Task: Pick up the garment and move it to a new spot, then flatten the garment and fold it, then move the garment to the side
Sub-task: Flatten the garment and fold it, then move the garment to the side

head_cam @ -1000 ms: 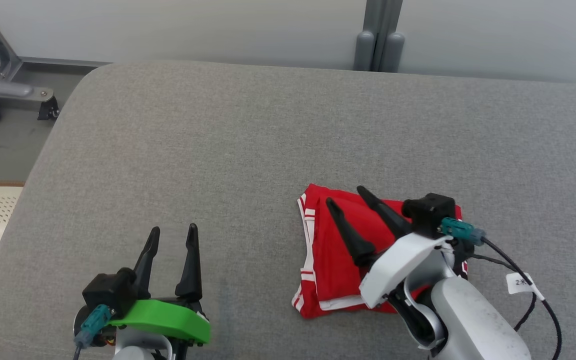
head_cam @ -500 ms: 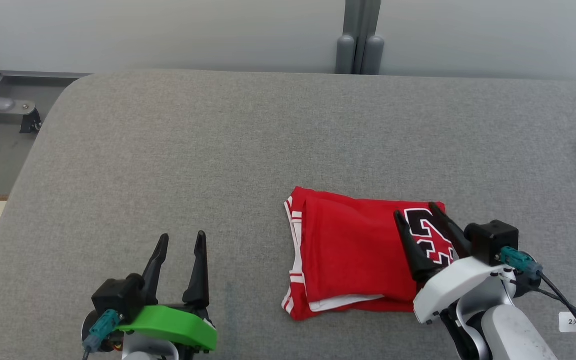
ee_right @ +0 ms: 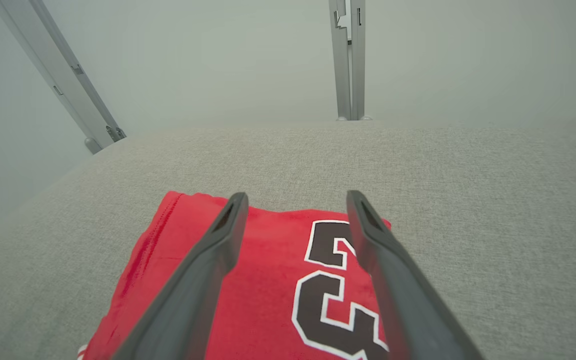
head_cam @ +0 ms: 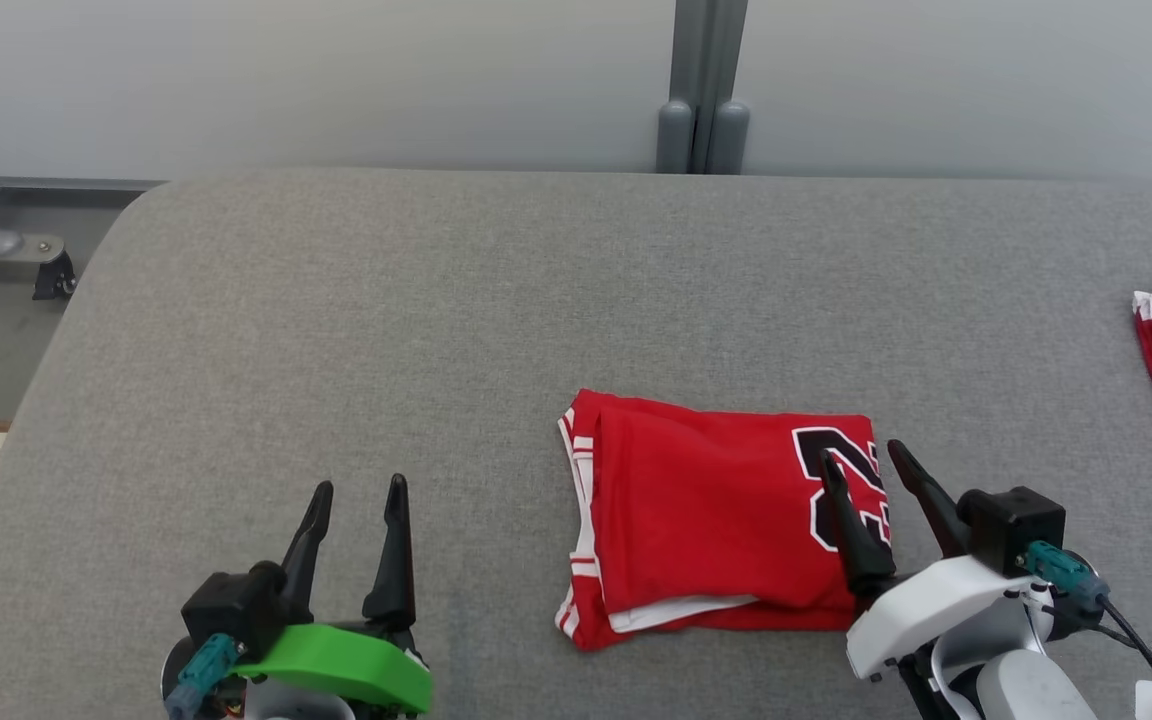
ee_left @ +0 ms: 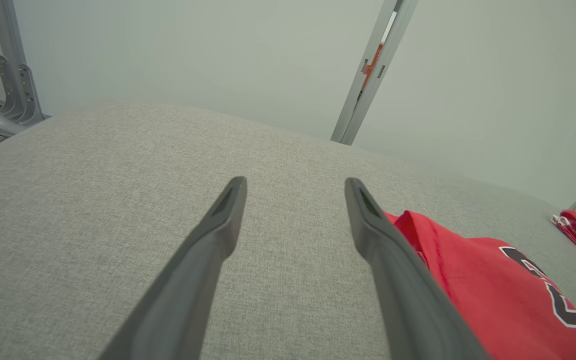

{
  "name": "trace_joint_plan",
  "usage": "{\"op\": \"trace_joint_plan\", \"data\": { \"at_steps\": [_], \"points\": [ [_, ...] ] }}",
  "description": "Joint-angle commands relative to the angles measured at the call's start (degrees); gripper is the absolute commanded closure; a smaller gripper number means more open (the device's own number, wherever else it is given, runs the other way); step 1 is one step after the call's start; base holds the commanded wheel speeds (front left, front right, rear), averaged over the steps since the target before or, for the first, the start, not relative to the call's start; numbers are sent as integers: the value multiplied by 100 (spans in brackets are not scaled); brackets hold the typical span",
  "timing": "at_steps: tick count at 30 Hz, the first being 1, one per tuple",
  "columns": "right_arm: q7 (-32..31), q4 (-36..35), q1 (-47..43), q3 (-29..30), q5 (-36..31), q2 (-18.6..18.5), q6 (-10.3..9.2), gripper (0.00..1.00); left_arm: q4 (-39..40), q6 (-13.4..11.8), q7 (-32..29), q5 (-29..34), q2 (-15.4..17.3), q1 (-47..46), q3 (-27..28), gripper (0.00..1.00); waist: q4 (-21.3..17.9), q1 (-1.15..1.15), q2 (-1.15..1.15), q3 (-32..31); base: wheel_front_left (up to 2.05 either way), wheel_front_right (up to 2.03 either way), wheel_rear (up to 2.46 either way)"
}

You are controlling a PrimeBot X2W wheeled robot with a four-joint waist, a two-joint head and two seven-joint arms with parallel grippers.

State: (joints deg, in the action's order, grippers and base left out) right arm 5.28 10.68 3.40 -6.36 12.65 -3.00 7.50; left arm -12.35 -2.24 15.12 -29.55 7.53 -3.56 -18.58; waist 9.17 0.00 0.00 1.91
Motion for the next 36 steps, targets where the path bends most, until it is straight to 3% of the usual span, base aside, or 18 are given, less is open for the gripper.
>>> {"op": "trace_joint_plan", "data": {
  "at_steps": [1, 20, 36],
  "points": [
    [85, -16, -134, 64, -100, -8, -4, 0, -22, 28, 0, 70, -26, 123, 55, 0, -110, 0, 0, -123, 0, 0, 0],
    [462, -213, -317, 396, 76, 5, -3, 0, -54, 114, 0, 395, -198, 324, 557, 0, -648, 0, 0, -345, 0, 0, 0],
    [504, -179, -290, 439, 99, 6, -3, 0, -185, 213, 0, 519, -277, 254, 689, 0, -707, 0, 0, -343, 0, 0, 0]
  ]
}}
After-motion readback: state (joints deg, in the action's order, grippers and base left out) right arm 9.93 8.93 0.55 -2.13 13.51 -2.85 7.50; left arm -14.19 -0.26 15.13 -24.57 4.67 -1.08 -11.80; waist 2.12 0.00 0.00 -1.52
